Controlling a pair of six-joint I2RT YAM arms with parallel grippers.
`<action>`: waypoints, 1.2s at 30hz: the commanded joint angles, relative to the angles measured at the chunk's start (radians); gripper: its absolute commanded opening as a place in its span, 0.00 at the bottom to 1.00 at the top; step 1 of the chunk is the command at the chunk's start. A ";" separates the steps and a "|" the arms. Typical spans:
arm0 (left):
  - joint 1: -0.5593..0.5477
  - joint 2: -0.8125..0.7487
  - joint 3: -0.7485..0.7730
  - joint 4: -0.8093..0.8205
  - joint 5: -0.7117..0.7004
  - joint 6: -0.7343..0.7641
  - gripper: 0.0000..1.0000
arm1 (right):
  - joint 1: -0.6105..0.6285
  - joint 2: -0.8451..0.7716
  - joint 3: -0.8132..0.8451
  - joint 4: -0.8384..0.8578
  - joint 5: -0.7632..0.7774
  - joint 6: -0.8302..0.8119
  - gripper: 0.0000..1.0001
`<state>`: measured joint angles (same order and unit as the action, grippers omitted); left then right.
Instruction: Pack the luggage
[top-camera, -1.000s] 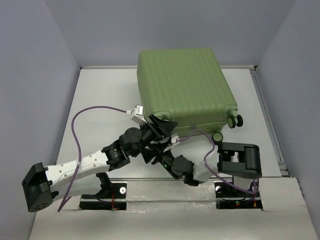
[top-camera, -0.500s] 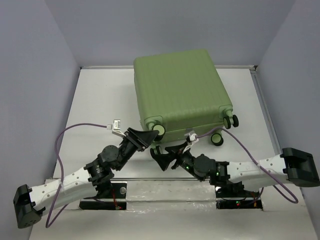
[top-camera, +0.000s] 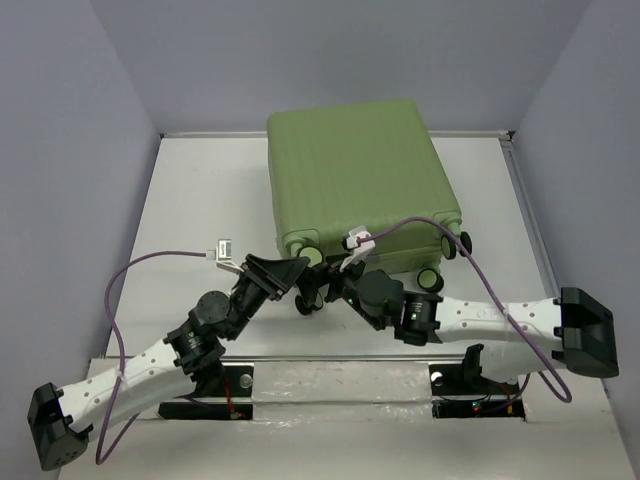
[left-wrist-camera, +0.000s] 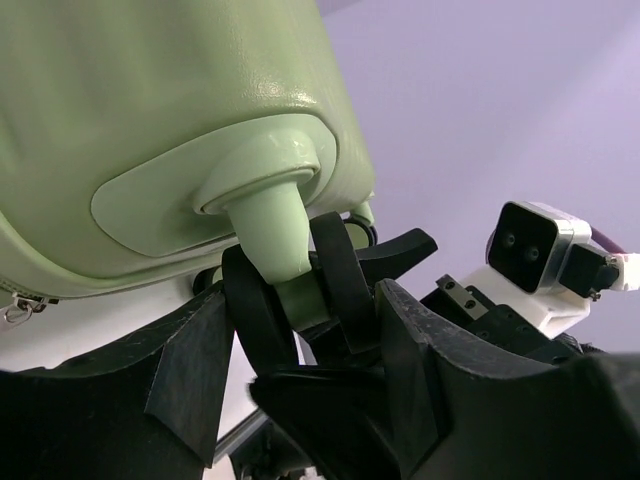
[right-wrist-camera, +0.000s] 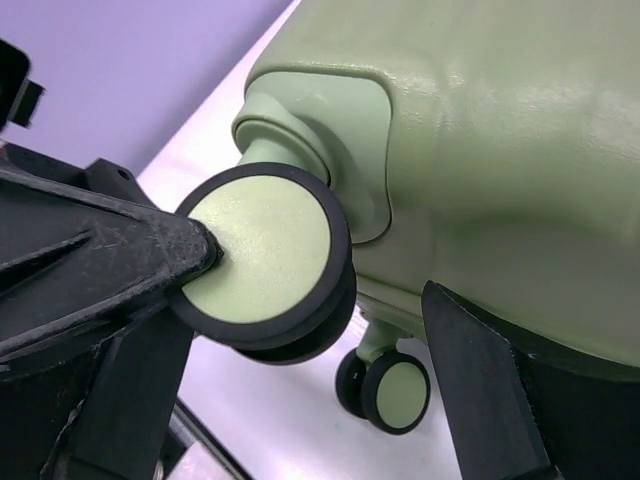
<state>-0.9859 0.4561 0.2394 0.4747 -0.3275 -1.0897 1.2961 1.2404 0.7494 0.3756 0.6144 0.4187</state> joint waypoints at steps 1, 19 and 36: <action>0.027 -0.028 0.024 0.200 0.010 0.024 0.64 | -0.027 0.075 0.111 0.054 -0.015 -0.083 0.99; 0.121 -0.022 0.012 0.191 0.136 -0.015 0.65 | -0.037 0.172 0.126 0.424 0.133 -0.081 0.87; 0.124 -0.184 0.138 -0.424 -0.073 0.155 0.68 | -0.037 0.137 0.088 0.384 0.183 -0.119 0.07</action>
<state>-0.8574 0.3271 0.2955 0.2821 -0.3046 -1.0393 1.2644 1.4429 0.8181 0.6872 0.7559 0.3126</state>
